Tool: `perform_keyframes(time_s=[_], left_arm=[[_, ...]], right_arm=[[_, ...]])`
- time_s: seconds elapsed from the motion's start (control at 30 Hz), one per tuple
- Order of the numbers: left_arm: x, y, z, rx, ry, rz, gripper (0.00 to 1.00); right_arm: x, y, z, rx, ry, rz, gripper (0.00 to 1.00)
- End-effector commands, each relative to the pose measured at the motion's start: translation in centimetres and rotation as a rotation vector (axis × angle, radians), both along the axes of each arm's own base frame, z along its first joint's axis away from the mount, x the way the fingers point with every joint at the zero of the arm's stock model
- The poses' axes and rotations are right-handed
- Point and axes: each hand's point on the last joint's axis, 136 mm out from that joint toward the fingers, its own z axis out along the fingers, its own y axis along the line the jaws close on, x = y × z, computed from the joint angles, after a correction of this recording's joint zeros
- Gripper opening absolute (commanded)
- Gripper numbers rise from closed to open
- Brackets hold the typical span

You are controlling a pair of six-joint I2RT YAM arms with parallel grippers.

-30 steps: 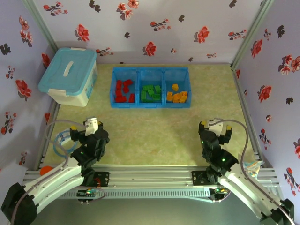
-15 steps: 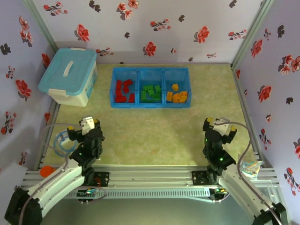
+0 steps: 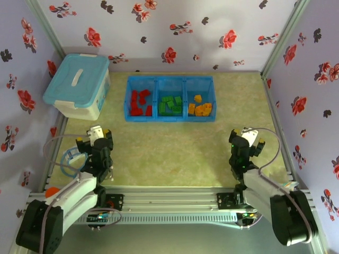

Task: Sort the legos into containers by color
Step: Reset both arms

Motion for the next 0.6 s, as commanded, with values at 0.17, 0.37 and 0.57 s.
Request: perform_keyframes(time_s=[0.17,0.37,0.57], left_arm=[[2.1,-0.1,0.9,-0.055,-0.067,-0.027,1.0],[3.7,-0.2,0.7,-0.061,-0.075,-0.043,1.0],[5.0,-0.1,0.6,-0.062,-0.09,-0.049,1.0]], right_arm=[[3.7,0.6,3.2,0.029,-0.193,0.022,0.99],[4.4,0.1,2.4,0.027,-0.221,0.024,0.99],[5.9,0.3,1.4,0.039,-0.196,0.074,0.99]])
